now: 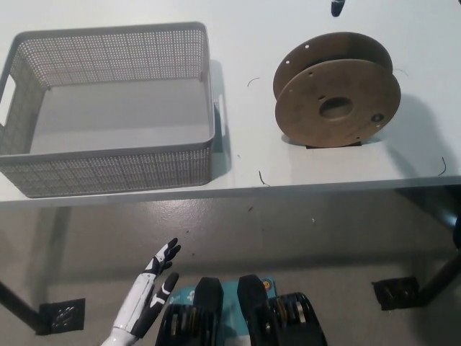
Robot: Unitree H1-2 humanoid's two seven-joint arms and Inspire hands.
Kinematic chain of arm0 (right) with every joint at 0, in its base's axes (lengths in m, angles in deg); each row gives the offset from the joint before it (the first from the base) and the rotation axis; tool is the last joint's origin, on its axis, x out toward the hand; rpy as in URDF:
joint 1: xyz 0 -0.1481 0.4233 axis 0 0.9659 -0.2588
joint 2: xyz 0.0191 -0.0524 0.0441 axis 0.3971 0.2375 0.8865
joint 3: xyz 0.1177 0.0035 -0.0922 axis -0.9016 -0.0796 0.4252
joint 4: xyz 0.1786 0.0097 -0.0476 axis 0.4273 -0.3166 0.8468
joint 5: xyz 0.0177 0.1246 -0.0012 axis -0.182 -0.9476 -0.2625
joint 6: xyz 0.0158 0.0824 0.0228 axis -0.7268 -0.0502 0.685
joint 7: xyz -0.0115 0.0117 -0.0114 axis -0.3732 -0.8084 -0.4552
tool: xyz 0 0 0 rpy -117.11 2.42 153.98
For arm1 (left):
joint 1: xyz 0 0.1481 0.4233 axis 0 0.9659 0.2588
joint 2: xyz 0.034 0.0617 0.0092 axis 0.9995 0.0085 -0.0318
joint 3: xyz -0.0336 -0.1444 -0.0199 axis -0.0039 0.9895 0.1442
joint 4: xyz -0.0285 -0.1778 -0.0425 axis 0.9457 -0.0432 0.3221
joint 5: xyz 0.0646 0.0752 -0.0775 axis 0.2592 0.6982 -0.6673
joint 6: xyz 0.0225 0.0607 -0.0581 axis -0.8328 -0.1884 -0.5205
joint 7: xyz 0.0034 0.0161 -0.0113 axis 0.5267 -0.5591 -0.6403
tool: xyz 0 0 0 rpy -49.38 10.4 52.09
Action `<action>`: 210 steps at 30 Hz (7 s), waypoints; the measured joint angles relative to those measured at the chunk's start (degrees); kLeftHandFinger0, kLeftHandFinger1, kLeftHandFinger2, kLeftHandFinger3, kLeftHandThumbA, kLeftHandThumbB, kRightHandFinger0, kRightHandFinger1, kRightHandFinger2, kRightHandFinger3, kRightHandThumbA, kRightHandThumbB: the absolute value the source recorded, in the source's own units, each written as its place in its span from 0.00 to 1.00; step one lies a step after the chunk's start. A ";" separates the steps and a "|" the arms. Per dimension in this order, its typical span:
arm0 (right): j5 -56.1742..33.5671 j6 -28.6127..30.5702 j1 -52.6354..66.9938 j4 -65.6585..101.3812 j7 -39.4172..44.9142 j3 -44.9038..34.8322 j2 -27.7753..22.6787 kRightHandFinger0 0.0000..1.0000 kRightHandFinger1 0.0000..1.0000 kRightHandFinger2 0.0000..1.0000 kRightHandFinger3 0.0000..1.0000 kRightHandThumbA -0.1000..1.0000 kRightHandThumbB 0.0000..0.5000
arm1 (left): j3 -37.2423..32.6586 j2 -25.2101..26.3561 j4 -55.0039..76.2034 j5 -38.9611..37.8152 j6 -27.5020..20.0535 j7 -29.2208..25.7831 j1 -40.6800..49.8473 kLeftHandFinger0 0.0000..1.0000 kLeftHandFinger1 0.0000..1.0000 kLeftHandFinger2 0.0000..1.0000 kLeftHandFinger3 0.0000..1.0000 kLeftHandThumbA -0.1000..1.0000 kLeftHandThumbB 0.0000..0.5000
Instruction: Use the right hand to pick up a 3d printing filament and place it into a container on the left side
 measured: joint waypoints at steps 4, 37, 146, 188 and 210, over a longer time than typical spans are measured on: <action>1.49 0.50 0.33 0.22 0.44 0.17 -0.03 1.00 1.00 1.00 1.00 1.00 1.00 | 0.01 0.00 0.01 0.12 -0.05 0.27 0.00 1.00 1.00 1.00 1.00 1.00 0.75; 8.89 6.54 12.51 -2.28 -6.32 0.11 5.33 1.00 1.00 1.00 1.00 1.00 0.80 | 0.07 0.00 0.13 0.26 -0.41 0.88 0.40 1.00 1.00 1.00 1.00 1.00 0.77; -8.06 10.52 13.73 -5.13 -47.33 -29.32 19.23 1.00 1.00 1.00 1.00 0.96 1.00 | -1.46 0.66 1.81 0.26 0.65 5.41 -3.93 1.00 1.00 1.00 1.00 1.00 0.76; -12.02 11.59 85.68 67.33 -42.30 -38.67 2.26 1.00 1.00 1.00 1.00 1.00 1.00 | -1.66 0.22 -2.44 0.26 1.21 5.36 -2.79 1.00 1.00 1.00 1.00 1.00 0.78; -11.71 24.38 113.41 87.49 -46.95 -33.59 7.68 1.00 1.00 1.00 1.00 1.00 0.59 | -1.74 -1.42 -2.31 0.35 1.16 5.26 -0.85 1.00 1.00 1.00 1.00 1.00 0.76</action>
